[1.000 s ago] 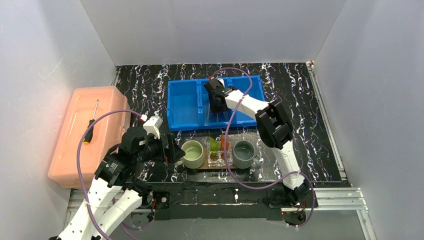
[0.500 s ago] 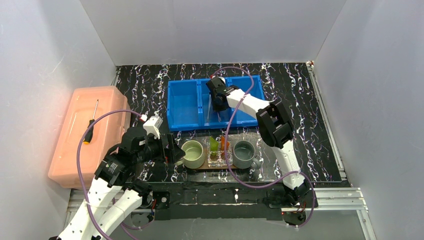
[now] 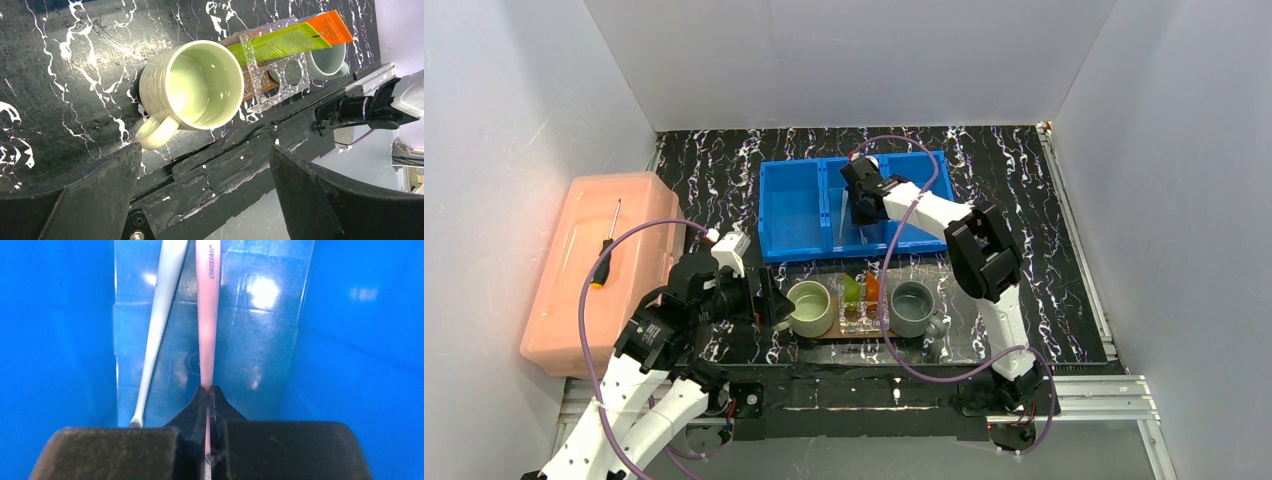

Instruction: Prepare toiletry sets of a toothbrush and toothpaste on the tray

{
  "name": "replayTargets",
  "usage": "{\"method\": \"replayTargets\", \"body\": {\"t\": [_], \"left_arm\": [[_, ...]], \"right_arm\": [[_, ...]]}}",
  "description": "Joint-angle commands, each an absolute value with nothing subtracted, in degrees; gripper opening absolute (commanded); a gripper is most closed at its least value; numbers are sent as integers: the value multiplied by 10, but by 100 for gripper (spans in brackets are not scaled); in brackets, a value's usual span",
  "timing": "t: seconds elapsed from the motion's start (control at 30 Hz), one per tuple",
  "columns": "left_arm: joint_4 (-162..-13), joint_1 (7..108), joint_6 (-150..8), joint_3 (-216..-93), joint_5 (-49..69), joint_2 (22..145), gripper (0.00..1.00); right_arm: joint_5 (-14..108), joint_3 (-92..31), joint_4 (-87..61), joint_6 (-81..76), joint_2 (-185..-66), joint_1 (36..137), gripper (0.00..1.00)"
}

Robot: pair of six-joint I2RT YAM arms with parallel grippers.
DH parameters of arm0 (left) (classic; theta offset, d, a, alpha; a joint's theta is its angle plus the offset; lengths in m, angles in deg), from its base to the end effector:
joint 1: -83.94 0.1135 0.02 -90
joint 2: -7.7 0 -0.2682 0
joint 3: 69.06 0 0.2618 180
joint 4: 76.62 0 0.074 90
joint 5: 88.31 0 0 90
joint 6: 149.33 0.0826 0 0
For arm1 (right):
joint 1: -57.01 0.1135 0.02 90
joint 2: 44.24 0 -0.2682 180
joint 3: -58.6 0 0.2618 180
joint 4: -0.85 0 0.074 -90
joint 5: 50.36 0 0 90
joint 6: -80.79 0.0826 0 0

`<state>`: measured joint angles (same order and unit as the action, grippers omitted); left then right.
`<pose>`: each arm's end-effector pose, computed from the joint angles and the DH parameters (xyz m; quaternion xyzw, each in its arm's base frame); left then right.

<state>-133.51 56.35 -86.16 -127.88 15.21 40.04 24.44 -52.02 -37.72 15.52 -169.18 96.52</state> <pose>0.1336 -0.0916 0.2956 0.0642 0.8614 -0.3165 0.3921 0.4150 0.3141 0.1460 -0.0791 0.9373 0.0615 0.3338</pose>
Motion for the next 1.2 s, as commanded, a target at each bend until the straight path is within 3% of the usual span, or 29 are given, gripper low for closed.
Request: {"method": "replayTargets", "body": {"t": [0.0, 0.67, 1.17], "left_arm": [[-1334, 563, -856, -1278, 149, 402, 99], [-1336, 563, -858, -1280, 145, 404, 99], [-1334, 563, -882, -1318, 192, 412, 99]], "right_arm": [[235, -514, -352, 158, -1623, 961, 1], [260, -465, -300, 129, -1435, 961, 1], [448, -387, -345, 82, -1267, 962, 1]]}}
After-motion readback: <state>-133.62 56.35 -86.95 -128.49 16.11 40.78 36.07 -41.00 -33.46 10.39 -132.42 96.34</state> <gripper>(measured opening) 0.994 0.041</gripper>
